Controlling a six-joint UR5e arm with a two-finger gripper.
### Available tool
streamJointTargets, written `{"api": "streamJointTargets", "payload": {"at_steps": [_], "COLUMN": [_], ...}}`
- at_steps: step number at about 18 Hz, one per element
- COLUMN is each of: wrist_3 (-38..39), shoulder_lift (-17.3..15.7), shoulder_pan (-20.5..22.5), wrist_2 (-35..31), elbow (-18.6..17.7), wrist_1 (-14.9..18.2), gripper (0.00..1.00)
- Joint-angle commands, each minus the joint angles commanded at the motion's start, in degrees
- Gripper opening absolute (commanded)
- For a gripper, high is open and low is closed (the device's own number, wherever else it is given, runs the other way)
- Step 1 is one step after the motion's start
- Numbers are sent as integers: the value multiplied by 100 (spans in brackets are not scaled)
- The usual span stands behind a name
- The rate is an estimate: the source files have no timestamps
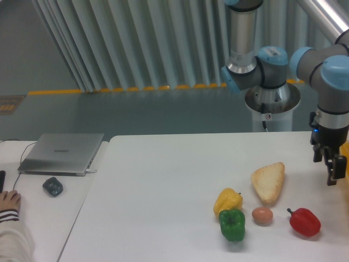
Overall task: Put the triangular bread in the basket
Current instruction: 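Move the gripper from beside the basket down over the triangular bread slice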
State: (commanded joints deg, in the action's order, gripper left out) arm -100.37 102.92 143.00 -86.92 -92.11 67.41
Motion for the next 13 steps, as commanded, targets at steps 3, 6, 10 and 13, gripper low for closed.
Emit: {"api": "streamJointTargets", "payload": {"at_steps": [3,6,10,13], "wrist_3": [0,0,26,52], "shoulder_lift": [17,9,18,9], "shoulder_pan": [-62,-106,-247,-247], "wrist_2": [0,17,0,-18], "elbow": [-9,-44,-79,-123], "wrist_1": [0,-26,-88,-97], "gripper": [100,100,100,100]}}
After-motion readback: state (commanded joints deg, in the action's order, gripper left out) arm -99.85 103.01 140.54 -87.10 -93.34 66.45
